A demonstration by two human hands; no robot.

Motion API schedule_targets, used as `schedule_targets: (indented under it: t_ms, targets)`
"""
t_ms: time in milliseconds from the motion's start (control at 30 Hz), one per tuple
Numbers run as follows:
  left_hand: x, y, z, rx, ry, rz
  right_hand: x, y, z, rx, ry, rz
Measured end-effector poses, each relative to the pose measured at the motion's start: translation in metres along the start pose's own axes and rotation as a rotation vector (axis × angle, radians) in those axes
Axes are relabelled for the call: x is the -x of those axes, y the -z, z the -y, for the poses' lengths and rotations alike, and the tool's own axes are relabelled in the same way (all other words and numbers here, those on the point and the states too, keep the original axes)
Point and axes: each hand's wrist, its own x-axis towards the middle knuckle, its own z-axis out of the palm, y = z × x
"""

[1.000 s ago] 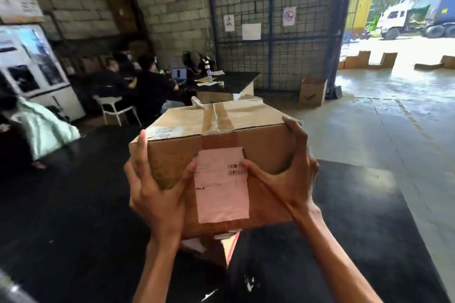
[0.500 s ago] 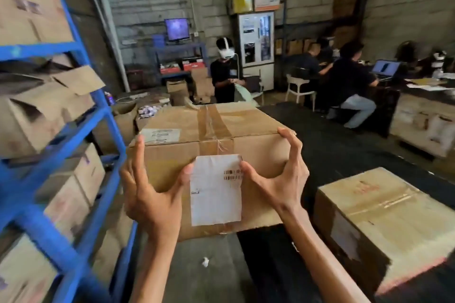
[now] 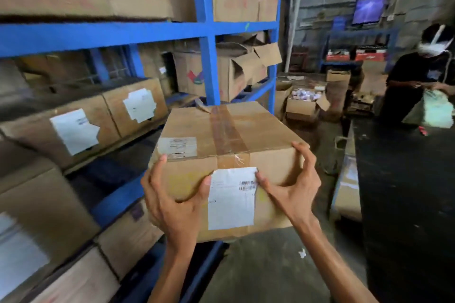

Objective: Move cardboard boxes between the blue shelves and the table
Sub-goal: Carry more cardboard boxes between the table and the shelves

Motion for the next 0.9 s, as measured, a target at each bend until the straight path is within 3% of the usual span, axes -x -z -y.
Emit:
schedule_targets:
  t_ms: [367,900]
  targets:
    - [-0.035,0.078,0.048,-0.167,-0.057,-0.184,0.010,-0.100,0.043,-0.244,0.070,0.120]
    - [-0.091,0.010,0.112,-0.512,-0.178,-0.597,-0.071,-0.276,-0.008,-0.609,0.160,0.270]
